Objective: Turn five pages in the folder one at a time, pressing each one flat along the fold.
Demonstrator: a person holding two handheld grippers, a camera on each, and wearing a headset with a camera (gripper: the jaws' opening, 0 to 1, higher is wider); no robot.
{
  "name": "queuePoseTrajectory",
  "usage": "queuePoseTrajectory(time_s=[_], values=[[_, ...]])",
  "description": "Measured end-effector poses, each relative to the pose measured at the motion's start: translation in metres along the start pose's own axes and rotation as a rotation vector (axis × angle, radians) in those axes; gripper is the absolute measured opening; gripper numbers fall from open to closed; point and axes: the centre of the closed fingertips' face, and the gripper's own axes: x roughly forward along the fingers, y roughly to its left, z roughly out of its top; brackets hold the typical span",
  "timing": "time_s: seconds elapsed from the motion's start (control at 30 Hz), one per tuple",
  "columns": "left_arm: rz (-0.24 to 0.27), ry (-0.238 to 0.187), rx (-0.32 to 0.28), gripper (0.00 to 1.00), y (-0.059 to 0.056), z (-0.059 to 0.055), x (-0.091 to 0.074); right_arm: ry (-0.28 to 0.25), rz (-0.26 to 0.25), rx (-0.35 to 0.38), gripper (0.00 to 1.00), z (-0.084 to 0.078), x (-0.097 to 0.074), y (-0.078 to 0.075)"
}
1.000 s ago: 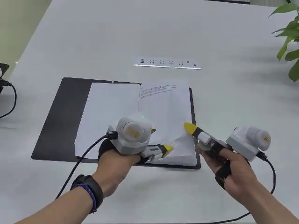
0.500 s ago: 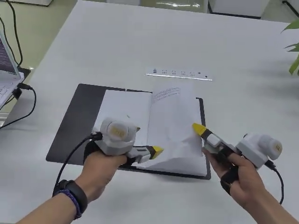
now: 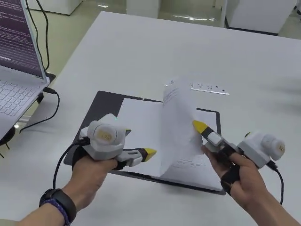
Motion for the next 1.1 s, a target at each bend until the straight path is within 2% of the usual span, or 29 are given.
queuePoseTrajectory(time_s=[0.17,0.43,0.6,0.9,1.1], values=[[0.017,-0.011,-0.011,0.6,0.01,-0.001,-0.014,0.018,0.026,0.001,0.0,-0.01,0.015,0.014],[0.055,-0.019,-0.014,0.6,0.03,-0.003,-0.034,0.07,0.047,-0.009,0.0,-0.03,0.032,0.022],[0.076,-0.021,-0.018,0.6,0.041,-0.006,-0.045,0.095,0.05,0.0,0.0,-0.042,0.042,0.022],[0.089,-0.017,-0.021,0.61,0.049,-0.014,-0.058,0.134,0.035,0.025,0.0,-0.066,0.056,0.016],[0.108,-0.019,-0.036,0.61,0.06,-0.02,-0.067,0.161,0.026,0.041,0.0,-0.081,0.07,0.014]])
